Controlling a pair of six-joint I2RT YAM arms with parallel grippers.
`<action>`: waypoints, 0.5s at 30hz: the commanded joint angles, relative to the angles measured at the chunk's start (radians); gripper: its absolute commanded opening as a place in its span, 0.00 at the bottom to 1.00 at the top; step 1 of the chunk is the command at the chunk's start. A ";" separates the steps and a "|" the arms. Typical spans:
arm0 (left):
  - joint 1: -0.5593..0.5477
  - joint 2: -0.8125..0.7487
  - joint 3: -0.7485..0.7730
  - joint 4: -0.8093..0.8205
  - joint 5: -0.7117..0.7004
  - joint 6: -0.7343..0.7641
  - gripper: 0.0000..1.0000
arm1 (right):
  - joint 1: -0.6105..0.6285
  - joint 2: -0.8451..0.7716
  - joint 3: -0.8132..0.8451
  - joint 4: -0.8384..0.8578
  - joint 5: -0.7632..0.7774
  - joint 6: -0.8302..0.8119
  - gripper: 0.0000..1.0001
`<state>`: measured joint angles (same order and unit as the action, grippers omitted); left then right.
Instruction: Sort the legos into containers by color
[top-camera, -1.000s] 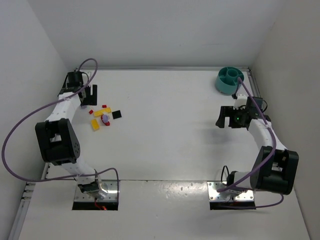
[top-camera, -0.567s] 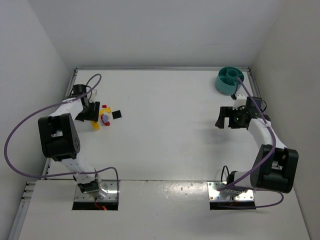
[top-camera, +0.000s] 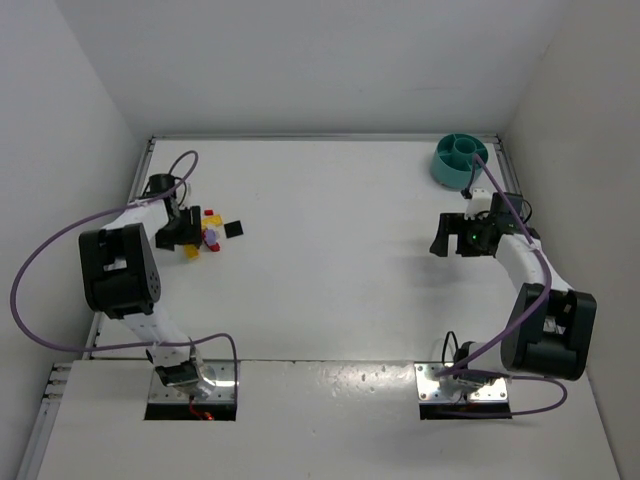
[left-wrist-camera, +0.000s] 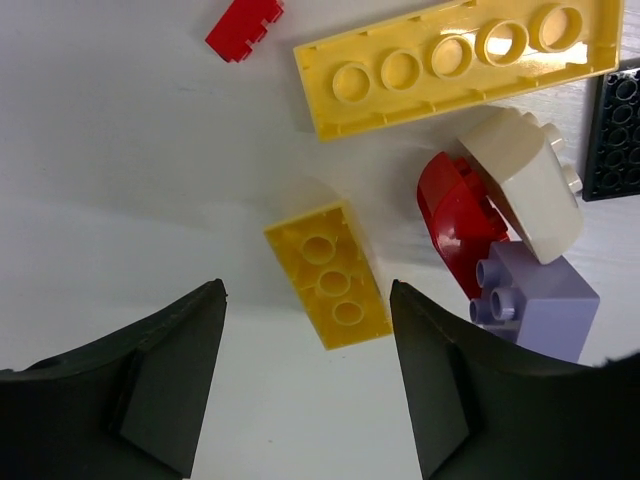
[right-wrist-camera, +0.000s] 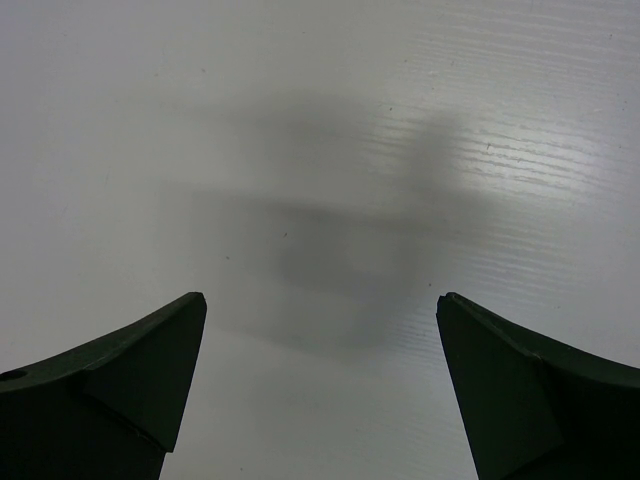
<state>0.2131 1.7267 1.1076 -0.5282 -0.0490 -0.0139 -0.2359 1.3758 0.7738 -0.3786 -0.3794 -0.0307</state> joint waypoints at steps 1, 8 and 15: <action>0.009 0.030 -0.005 0.023 0.017 -0.063 0.69 | -0.003 0.008 0.041 0.014 -0.027 -0.006 0.99; 0.028 0.097 0.005 0.033 0.037 -0.116 0.56 | -0.003 -0.001 0.041 0.014 -0.027 -0.006 0.98; 0.110 0.093 0.005 0.033 0.176 -0.126 0.25 | 0.009 -0.199 -0.048 0.090 -0.148 -0.018 0.95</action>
<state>0.2741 1.8175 1.1156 -0.5053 0.0299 -0.1223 -0.2337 1.3029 0.7486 -0.3622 -0.4229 -0.0341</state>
